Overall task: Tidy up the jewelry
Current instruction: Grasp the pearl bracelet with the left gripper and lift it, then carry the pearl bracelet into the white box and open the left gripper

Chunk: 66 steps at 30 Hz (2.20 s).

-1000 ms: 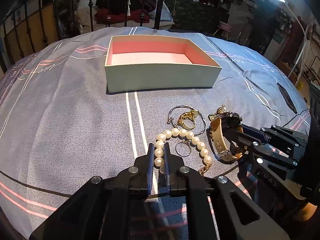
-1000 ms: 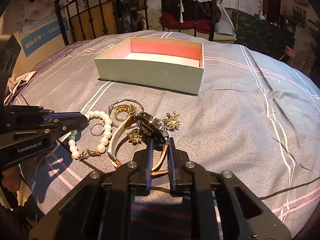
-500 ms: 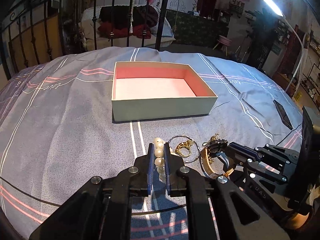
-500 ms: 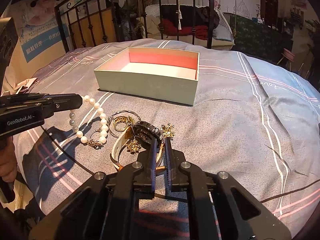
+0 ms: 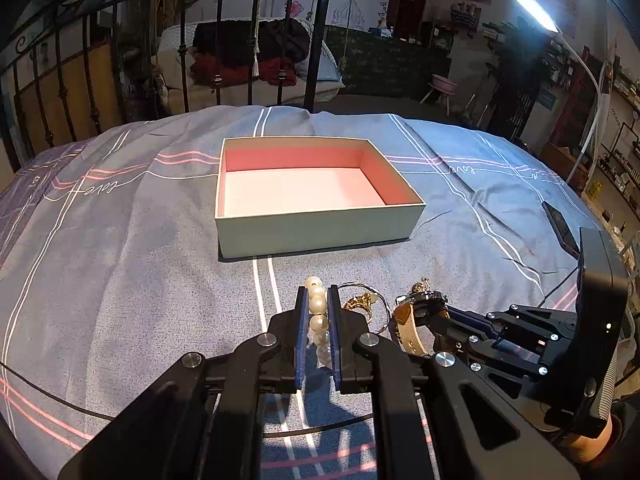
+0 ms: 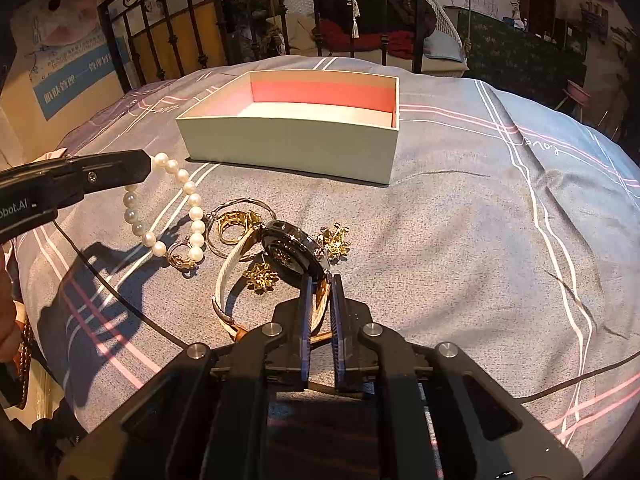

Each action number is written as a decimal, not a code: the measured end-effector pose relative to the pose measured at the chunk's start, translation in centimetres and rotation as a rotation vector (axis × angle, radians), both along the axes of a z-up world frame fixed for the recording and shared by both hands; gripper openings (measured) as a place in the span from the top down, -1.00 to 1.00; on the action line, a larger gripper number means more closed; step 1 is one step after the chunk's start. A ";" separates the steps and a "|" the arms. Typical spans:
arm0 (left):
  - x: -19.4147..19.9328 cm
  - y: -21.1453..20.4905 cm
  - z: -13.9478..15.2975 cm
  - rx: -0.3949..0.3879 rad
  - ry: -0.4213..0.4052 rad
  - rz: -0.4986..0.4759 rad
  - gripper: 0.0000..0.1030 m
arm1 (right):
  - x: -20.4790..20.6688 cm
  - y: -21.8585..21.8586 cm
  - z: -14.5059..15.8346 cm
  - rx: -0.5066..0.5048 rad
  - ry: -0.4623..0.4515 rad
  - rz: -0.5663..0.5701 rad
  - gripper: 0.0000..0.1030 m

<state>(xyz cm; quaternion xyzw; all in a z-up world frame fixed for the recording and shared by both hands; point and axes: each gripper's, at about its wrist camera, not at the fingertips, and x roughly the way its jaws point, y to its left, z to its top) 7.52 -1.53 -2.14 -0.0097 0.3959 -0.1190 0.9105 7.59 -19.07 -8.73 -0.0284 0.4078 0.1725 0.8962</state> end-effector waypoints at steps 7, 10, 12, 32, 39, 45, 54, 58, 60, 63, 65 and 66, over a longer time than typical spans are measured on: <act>0.0 0.4 1.4 -0.012 -0.035 0.004 0.82 | -0.8 0.5 2.4 -0.025 -0.100 0.031 0.91; 0.3 0.4 2.1 -0.015 -0.050 0.005 0.82 | -0.5 0.4 3.0 -0.021 -0.113 0.034 0.96; 0.3 0.5 2.5 -0.016 -0.057 0.004 0.82 | -0.4 0.3 3.3 -0.019 -0.121 0.033 0.96; 8.6 -0.6 5.1 -0.058 -0.082 -0.016 0.82 | 10.4 2.1 7.2 0.056 -0.133 0.060 0.97; 13.6 -0.5 2.9 -0.029 -0.015 0.029 0.82 | 15.0 3.2 5.8 0.042 -0.074 0.055 0.97; 15.5 -0.4 0.5 -0.008 0.042 0.038 0.82 | 16.7 4.4 3.8 0.015 -0.020 0.075 0.97; 16.2 -0.2 -1.1 0.006 0.073 0.057 0.81 | 17.5 5.1 2.0 -0.001 0.025 0.087 0.96; 15.7 0.3 -0.6 -0.013 0.055 0.064 0.55 | 16.8 4.8 2.3 -0.025 0.000 0.080 0.91; 15.0 0.7 0.2 -0.016 0.024 0.076 0.15 | 16.1 4.5 2.7 -0.030 -0.016 0.075 0.38; 13.0 1.3 2.1 -0.041 -0.040 0.088 -0.41 | 14.3 4.1 4.2 -0.056 -0.093 0.072 -0.65; 11.2 1.5 3.1 -0.046 -0.073 0.088 -0.57 | 12.9 3.4 5.1 -0.043 -0.111 0.063 -0.65; 10.3 1.7 3.5 -0.052 -0.082 0.085 -0.61 | 12.1 2.8 5.4 -0.028 -0.119 0.055 -0.65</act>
